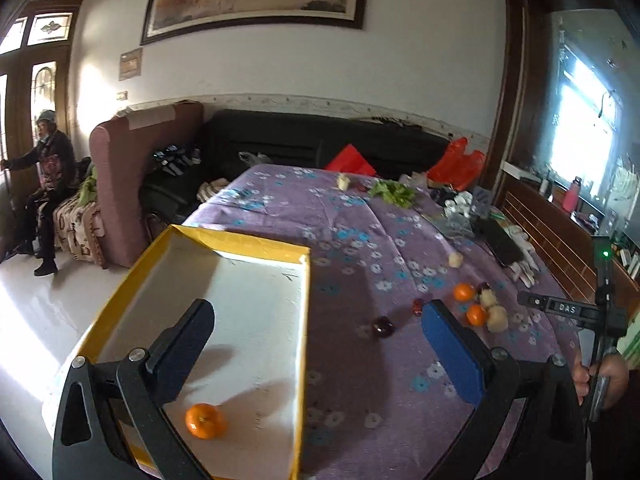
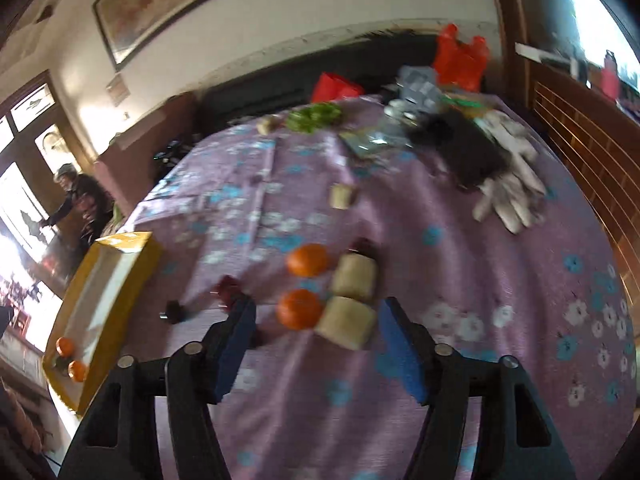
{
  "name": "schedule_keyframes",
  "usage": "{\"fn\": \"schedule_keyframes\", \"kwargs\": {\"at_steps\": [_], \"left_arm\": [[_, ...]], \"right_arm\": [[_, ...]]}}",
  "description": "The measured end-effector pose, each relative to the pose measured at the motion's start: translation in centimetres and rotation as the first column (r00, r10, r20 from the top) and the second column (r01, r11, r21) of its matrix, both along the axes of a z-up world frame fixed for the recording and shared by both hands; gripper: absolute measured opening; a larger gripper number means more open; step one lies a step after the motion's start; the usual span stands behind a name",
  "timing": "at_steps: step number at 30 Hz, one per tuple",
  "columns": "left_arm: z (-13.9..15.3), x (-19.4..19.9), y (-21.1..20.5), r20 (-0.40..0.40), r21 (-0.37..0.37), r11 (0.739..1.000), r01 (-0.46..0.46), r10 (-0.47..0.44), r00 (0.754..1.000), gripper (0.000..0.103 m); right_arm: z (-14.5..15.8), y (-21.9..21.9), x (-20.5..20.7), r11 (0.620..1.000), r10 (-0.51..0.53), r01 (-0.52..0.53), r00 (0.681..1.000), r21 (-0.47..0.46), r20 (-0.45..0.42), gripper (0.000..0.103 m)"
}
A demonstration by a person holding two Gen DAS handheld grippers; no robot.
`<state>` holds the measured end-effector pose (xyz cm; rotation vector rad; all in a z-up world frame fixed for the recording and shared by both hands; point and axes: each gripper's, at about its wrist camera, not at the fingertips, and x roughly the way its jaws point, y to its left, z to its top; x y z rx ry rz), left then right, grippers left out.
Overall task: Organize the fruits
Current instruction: 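Grasp a dark red plum with the left tool while the right tool grasps a pale yam block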
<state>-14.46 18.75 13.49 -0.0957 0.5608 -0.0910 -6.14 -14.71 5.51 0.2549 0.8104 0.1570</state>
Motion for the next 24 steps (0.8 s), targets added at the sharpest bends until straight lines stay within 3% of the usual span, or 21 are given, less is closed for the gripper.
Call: {"fn": "schedule_keyframes", "kwargs": {"at_steps": [3,4,5,7,15,24], "left_arm": [[-1.0,0.9,-2.3,-0.047,-0.004,0.996,0.084,-0.084,0.995,0.101],[-1.3,1.3,-3.0,-0.063,0.000,0.995,0.098,-0.098,0.993,0.091],[-1.8,1.8,-3.9,-0.088,0.000,0.992,0.126,-0.126,0.988,0.073],[-2.4,2.3,-5.2,-0.134,0.000,0.986,0.168,-0.167,0.977,0.058],[-5.9,5.9,-11.1,-0.226,0.003,0.959,0.282,-0.274,0.935,0.062],[-10.7,11.1,-16.8,-0.317,-0.020,0.902,0.431,-0.415,0.853,0.063]], "right_arm": [[-1.5,-0.4,1.0,1.000,-0.008,0.008,1.000,0.012,-0.020,0.066],[-2.0,0.0,1.3,1.000,0.000,0.000,1.000,0.013,-0.026,0.066],[-2.5,0.2,1.7,1.000,0.003,-0.002,0.999,0.004,-0.036,0.066],[-3.6,0.6,2.7,1.000,0.002,-0.003,0.998,-0.016,-0.056,0.064],[-5.6,1.2,3.6,1.000,0.016,-0.017,0.998,-0.010,-0.054,0.064],[-6.1,0.4,3.8,0.998,0.031,-0.028,0.998,0.055,-0.056,0.064]]}}
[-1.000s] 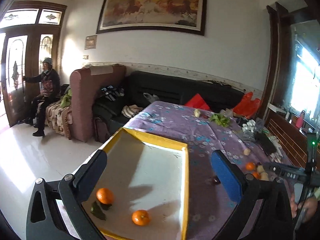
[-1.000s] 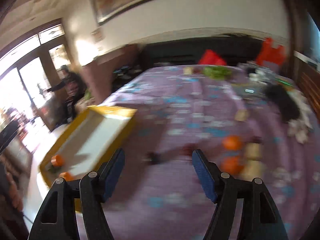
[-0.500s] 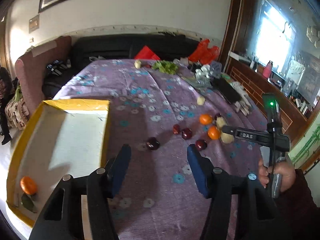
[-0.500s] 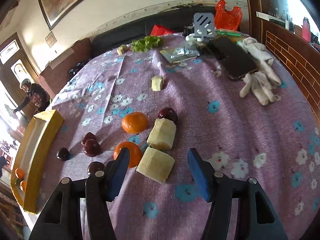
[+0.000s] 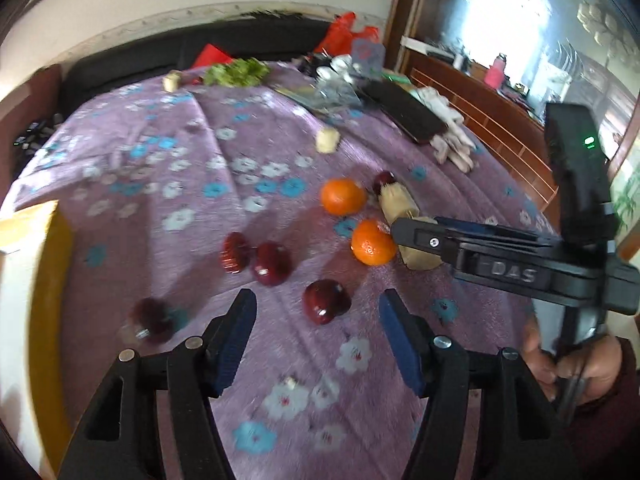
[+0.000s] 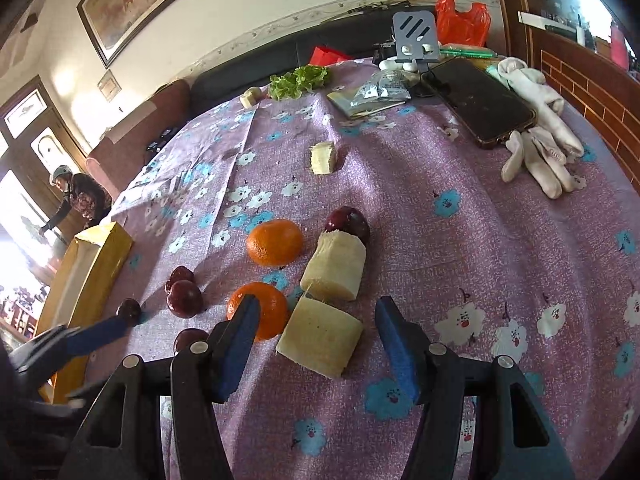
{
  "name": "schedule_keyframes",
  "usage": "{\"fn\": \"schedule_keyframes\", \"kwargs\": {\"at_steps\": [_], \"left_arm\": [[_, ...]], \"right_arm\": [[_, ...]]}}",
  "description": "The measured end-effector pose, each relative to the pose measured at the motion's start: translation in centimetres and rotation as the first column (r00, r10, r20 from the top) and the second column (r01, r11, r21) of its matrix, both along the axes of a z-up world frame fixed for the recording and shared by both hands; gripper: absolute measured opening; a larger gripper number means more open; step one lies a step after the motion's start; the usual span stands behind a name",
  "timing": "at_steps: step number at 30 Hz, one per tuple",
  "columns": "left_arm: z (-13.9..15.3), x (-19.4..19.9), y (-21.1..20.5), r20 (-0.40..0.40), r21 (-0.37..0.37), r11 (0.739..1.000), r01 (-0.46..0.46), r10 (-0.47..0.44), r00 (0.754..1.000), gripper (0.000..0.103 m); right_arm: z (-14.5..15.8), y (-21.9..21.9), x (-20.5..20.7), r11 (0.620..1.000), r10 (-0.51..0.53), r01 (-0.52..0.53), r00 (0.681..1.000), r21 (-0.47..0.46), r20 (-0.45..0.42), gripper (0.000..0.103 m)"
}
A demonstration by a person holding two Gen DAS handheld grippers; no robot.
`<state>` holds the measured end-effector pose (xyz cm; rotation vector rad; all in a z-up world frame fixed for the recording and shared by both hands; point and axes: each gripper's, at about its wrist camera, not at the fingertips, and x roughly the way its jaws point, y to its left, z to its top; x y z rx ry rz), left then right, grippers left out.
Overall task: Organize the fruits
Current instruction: 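Grasp a dark red plum with the left tool while the right tool grasps a pale yam block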
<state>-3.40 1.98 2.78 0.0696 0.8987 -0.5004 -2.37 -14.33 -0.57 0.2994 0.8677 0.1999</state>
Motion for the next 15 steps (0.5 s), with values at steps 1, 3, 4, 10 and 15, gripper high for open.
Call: {"fn": "schedule_keyframes", "kwargs": {"at_steps": [1,3,4,10,15], "left_arm": [[-0.4,0.3,-0.3,-0.007,-0.003,1.000,0.017,-0.017,1.000,0.063],[-0.8,0.7,-0.8,-0.003,0.007,0.999,0.034,-0.034,0.999,0.063],[-0.9,0.8,-1.1,0.000,0.017,0.999,0.040,-0.040,0.999,0.062],[-0.8,0.9,-1.9,0.025,0.057,0.996,0.065,-0.066,0.998,0.023],[-0.7,0.6,-1.4,0.024,0.039,0.998,0.051,-0.052,0.998,0.023]], "right_arm": [[0.0,-0.1,0.0,1.000,-0.004,0.004,1.000,0.003,-0.003,0.064],[-0.1,-0.5,-0.1,1.000,-0.012,0.012,1.000,0.007,-0.007,0.063],[-0.1,-0.7,-0.2,1.000,-0.015,0.015,1.000,0.009,-0.011,0.063],[-0.3,-0.7,-0.2,1.000,-0.012,0.012,1.000,0.011,-0.017,0.063],[0.0,-0.1,-0.4,1.000,-0.003,0.003,1.000,-0.024,-0.001,0.063]]}}
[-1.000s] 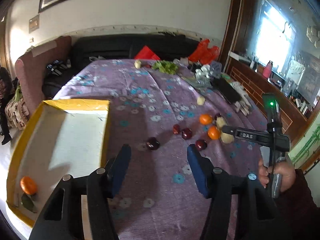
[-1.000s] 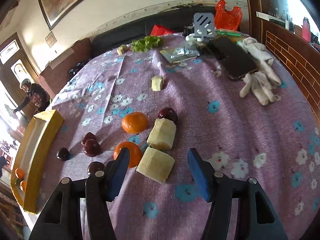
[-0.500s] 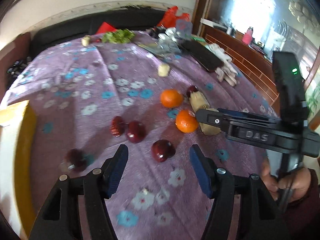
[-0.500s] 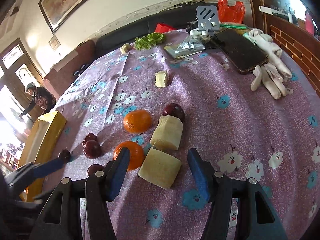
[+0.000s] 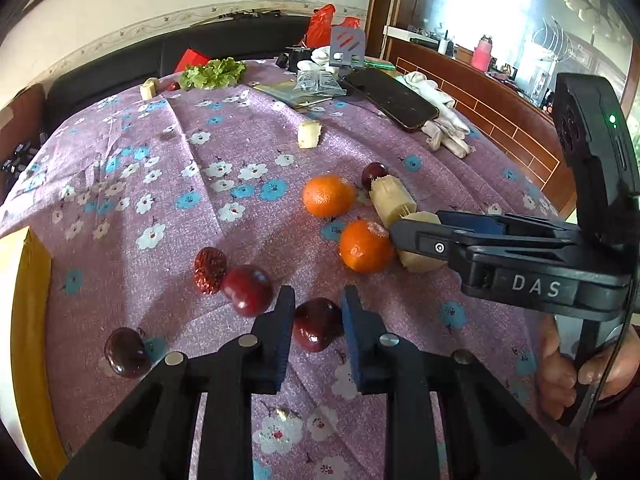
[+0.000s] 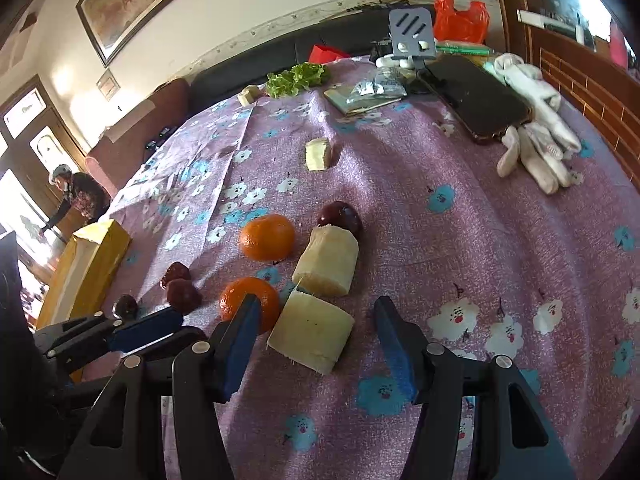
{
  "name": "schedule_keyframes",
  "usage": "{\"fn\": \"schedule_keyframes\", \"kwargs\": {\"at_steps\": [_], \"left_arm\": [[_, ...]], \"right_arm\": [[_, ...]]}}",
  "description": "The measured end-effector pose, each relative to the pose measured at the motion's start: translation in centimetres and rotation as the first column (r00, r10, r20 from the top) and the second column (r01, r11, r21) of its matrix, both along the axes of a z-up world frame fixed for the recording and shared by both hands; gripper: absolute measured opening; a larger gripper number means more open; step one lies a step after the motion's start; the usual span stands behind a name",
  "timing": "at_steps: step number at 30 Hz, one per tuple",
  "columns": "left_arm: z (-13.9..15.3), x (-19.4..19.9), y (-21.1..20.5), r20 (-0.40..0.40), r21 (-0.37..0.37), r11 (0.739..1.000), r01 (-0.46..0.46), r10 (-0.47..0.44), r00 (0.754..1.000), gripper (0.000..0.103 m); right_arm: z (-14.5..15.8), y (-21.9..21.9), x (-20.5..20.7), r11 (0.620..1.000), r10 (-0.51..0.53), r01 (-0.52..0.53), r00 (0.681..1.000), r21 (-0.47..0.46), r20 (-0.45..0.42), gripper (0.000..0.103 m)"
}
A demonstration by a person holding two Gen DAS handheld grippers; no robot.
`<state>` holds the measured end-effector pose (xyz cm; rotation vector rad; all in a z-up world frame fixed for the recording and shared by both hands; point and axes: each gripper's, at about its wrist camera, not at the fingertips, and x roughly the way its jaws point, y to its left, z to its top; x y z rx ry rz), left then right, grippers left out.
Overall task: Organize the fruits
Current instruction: 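Grasp a dark red plum with the left tool while the right tool grasps a pale yam block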
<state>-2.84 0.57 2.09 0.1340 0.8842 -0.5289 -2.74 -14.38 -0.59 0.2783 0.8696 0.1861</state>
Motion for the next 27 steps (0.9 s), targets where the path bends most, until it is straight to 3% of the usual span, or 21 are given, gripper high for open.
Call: {"fn": "schedule_keyframes", "kwargs": {"at_steps": [1,2,4,7,9,15,18,21,27], "left_arm": [[-0.1,-0.1,0.0,-0.004,-0.003,1.000,-0.001,0.001,1.000,0.028],[-0.2,-0.1,0.0,-0.020,-0.001,1.000,0.002,-0.002,1.000,0.040],[-0.7,-0.2,0.1,-0.033,-0.004,1.000,0.004,-0.004,0.999,0.045],[-1.3,-0.3,-0.2,-0.036,0.015,1.000,-0.001,0.001,0.999,0.044],[-1.4,-0.3,-0.2,-0.033,0.019,1.000,-0.010,0.010,0.999,0.032],[-1.2,-0.2,-0.4,-0.010,0.020,0.999,-0.034,0.034,0.999,0.032],[-1.3,-0.3,-0.8,-0.008,0.032,0.999,-0.022,0.022,1.000,0.028],[-1.1,-0.6,-0.8,-0.010,0.017,1.000,-0.016,0.016,1.000,0.028],[0.7,-1.8,0.9,0.021,-0.020,0.998,-0.059,0.059,0.998,0.028]], "right_arm": [[0.0,0.1,-0.1,1.000,-0.001,0.001,1.000,-0.009,0.003,0.063],[0.1,0.1,-0.1,1.000,0.000,0.000,1.000,-0.012,0.003,0.063],[0.1,0.2,-0.1,1.000,0.000,0.000,1.000,-0.022,0.006,0.063],[0.2,0.4,-0.2,0.999,-0.003,0.003,1.000,-0.044,0.012,0.063],[0.3,0.5,-0.3,0.998,-0.003,0.004,1.000,-0.056,0.014,0.063],[0.2,0.3,-0.2,0.998,0.000,0.001,1.000,-0.055,0.012,0.063],[0.1,0.2,-0.2,0.999,0.002,-0.002,1.000,-0.037,0.004,0.062],[0.0,-0.1,-0.2,1.000,0.015,-0.015,1.000,0.011,-0.005,0.045],[0.5,0.3,-0.7,1.000,-0.005,0.005,1.000,-0.023,0.020,0.045]]}}
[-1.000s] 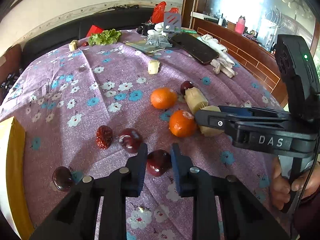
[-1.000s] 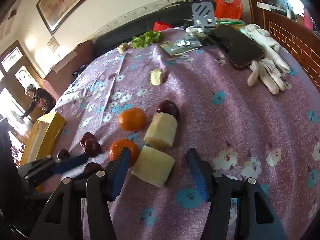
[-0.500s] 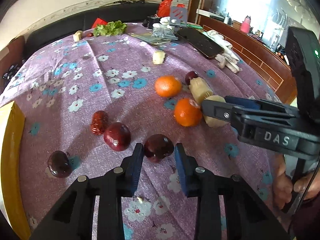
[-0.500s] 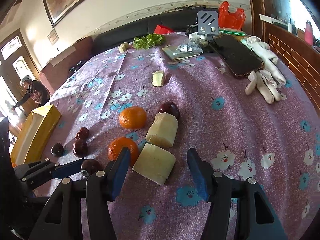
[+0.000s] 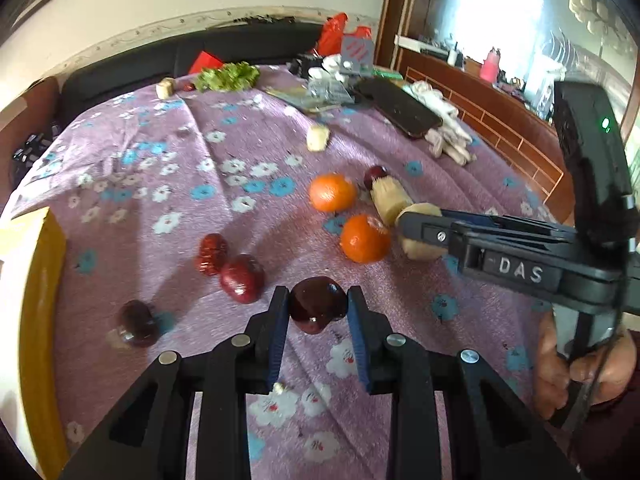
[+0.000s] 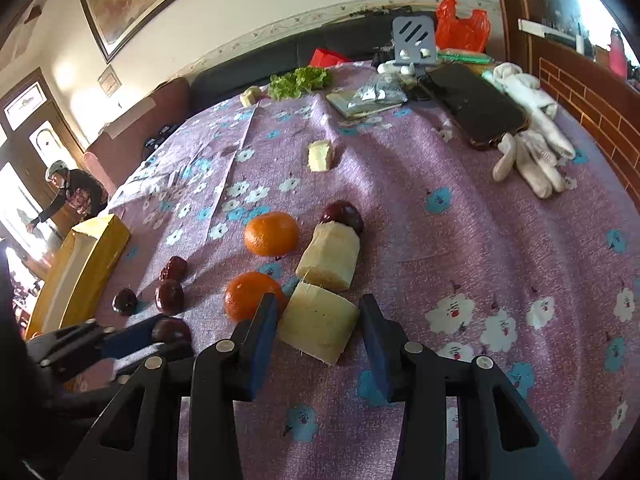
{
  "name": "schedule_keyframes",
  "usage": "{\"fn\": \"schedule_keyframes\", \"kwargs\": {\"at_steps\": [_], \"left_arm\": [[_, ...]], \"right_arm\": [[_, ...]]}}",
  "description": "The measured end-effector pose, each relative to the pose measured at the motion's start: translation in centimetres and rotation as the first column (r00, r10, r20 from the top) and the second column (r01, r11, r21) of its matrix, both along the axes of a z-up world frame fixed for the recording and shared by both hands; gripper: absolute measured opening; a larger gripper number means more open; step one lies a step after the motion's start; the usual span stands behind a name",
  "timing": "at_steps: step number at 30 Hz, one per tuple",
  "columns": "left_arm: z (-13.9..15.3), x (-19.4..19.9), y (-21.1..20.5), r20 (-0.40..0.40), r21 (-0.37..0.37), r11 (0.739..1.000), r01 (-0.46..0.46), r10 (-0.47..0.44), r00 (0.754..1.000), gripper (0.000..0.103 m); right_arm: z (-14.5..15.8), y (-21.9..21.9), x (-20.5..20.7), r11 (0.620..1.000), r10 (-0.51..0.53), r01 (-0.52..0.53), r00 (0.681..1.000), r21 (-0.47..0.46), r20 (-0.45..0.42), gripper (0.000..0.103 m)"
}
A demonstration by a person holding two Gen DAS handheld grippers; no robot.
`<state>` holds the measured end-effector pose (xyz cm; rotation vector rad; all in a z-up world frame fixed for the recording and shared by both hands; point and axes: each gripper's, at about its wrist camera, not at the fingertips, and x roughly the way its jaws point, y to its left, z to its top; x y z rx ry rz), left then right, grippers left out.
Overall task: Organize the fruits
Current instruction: 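Grasp a dark red plum with the left tool while the right tool grasps a pale yam block, then carry the plum and yam block to the tray and open both tools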
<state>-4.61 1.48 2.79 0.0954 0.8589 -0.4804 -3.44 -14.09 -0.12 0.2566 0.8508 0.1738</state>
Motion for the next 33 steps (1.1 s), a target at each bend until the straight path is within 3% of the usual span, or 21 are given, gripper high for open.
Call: {"fn": "schedule_keyframes", "kwargs": {"at_steps": [8,13,16,20,26,29,33], "left_arm": [[3.7,-3.1,6.9,0.042,-0.081,0.985,-0.153,0.156,0.987,0.028],[6.3,-5.8,14.2,0.079,-0.110,0.951,-0.289,0.298,0.951,0.028],[7.7,-7.4,18.6,0.109,-0.104,0.922,-0.372,0.383,0.917,0.028],[9.8,-8.4,24.2,0.157,-0.093,0.884,-0.459,0.468,0.870,0.028],[12.0,-7.3,30.4,0.201,-0.032,0.833,-0.552,0.547,0.813,0.029],[10.5,-5.4,33.2,0.128,-0.039,0.816,-0.577,0.577,0.807,0.029],[6.4,-3.2,35.3,0.005,-0.016,0.795,-0.606,0.606,0.795,0.029]], "right_arm": [[1.5,-0.3,-0.9,0.999,-0.040,0.042,0.994,-0.018,0.102,0.045],[2.9,1.1,-1.8,0.997,-0.019,0.031,0.986,-0.071,0.164,0.045],[5.3,3.6,-3.1,0.997,0.051,-0.040,0.979,-0.060,0.195,0.045],[9.1,9.5,-4.6,0.978,0.210,-0.200,0.949,-0.066,0.234,0.045],[13.7,19.8,-4.3,0.899,0.433,-0.436,0.867,-0.044,0.246,0.046],[13.8,25.0,-3.4,0.850,0.515,-0.527,0.831,-0.001,0.210,0.046],[10.0,31.1,-2.1,0.814,0.578,-0.580,0.808,-0.014,0.113,0.046]]}}
